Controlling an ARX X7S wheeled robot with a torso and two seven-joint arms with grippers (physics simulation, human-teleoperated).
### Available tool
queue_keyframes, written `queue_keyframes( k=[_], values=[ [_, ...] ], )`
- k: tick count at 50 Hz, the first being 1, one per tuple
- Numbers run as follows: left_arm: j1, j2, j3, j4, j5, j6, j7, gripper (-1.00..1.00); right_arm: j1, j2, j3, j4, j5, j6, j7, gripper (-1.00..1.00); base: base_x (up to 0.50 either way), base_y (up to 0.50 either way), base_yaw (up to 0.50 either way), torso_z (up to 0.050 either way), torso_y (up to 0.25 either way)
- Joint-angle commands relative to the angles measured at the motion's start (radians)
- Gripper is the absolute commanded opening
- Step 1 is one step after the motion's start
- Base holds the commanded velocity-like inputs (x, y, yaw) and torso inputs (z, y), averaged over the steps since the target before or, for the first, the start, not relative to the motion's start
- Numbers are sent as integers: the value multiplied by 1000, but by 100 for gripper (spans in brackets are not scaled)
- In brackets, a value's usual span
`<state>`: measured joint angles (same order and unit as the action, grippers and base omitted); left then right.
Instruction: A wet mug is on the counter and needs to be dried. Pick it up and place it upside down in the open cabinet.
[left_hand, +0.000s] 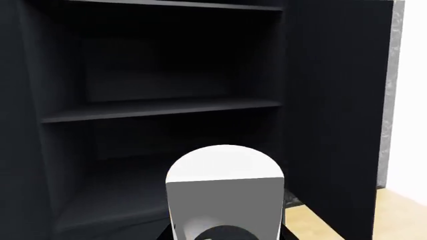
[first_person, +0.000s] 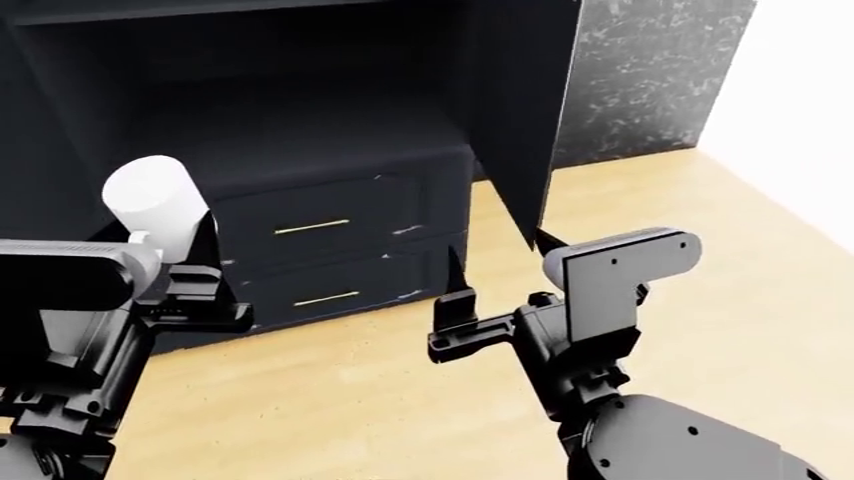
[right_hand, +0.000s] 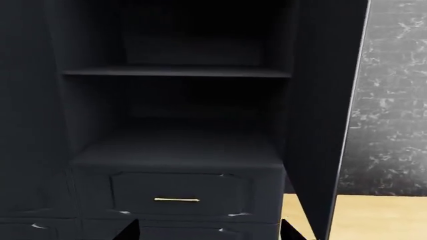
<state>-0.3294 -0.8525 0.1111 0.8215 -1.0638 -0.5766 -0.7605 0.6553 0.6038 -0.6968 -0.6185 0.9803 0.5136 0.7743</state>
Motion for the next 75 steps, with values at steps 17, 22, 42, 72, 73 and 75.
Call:
queue_keyframes(
  k=[17,22,42,72,73,75],
  values=[
    [-2,-1,0,4,-3,10,-8,-100,-8,9,10,-13,12,-5,17,100,183,-38,500,0,1],
    [0,0,2,4,-2,12,-5,-100,-16,12,27,-12,13,-13,48,100,188,-28,242,0,0],
    [-11,0,14,7,-7,6,-7,-100,0,18,19,-21,35,22,69,100,248,-36,0,1,1],
    [-19,4,30,13,-12,-1,-16,-100,-13,26,14,-22,18,4,53,100,156,-23,211,0,1],
    [-22,6,34,15,-13,-3,-15,-100,-14,26,15,-22,17,3,55,100,0,0,500,0,0],
    [-27,8,43,18,-13,-7,-13,-100,-16,29,18,-23,16,0,58,100,0,0,500,0,0]
  ],
)
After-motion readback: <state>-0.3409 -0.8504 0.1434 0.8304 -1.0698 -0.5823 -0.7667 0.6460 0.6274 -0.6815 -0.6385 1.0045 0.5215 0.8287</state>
